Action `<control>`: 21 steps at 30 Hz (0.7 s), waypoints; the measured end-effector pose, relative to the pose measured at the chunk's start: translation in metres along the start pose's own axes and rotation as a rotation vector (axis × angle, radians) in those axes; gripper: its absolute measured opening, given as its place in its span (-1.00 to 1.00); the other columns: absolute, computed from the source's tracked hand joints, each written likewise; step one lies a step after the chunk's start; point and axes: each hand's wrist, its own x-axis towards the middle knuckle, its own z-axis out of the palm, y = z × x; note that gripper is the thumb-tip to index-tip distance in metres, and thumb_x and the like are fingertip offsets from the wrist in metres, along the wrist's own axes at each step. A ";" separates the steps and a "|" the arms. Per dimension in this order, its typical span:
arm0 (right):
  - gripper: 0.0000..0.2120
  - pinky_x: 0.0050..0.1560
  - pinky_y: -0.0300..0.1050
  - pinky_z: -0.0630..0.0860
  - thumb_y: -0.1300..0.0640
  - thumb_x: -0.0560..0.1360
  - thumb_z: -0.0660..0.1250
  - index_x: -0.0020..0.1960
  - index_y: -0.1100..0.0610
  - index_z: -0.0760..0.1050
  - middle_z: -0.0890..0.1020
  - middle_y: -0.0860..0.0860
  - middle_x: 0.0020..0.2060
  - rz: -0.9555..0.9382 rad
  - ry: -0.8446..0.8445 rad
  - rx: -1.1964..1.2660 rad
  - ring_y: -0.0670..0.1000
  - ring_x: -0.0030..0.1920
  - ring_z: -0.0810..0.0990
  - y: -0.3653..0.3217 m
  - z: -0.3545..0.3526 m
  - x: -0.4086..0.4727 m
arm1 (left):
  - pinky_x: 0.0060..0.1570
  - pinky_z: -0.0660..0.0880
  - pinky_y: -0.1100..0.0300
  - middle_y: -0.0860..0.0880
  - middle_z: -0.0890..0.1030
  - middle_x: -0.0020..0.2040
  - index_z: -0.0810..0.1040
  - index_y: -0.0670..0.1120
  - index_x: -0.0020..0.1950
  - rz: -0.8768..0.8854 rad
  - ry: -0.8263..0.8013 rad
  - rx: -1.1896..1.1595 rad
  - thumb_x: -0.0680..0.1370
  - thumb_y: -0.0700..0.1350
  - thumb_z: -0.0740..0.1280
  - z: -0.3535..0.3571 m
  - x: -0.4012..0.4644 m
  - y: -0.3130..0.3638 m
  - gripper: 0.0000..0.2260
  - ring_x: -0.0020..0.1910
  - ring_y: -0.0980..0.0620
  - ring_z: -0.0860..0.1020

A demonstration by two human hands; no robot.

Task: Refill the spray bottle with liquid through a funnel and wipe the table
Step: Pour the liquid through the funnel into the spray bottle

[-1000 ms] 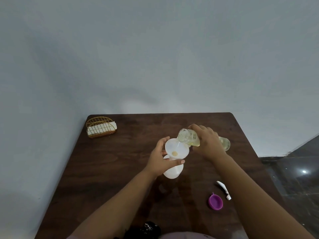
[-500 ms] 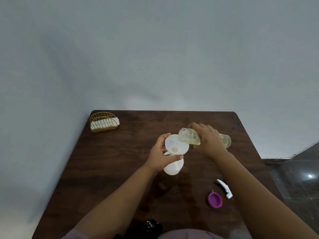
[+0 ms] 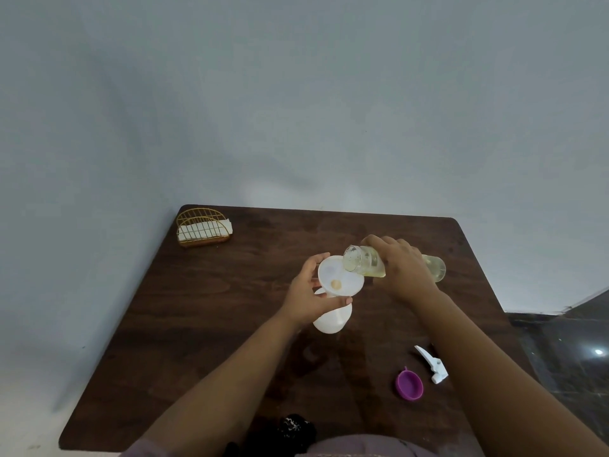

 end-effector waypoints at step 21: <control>-0.49 -0.01 -0.06 0.32 0.17 0.30 0.44 0.19 -0.09 0.40 0.52 -0.09 -0.10 -0.024 -0.001 -0.039 0.04 -0.06 0.46 -0.005 0.000 0.001 | 0.18 0.57 -0.06 0.14 0.51 0.28 0.37 0.21 0.35 -0.007 -0.005 -0.051 0.20 0.04 0.63 0.001 -0.007 0.002 -0.21 0.25 0.00 0.52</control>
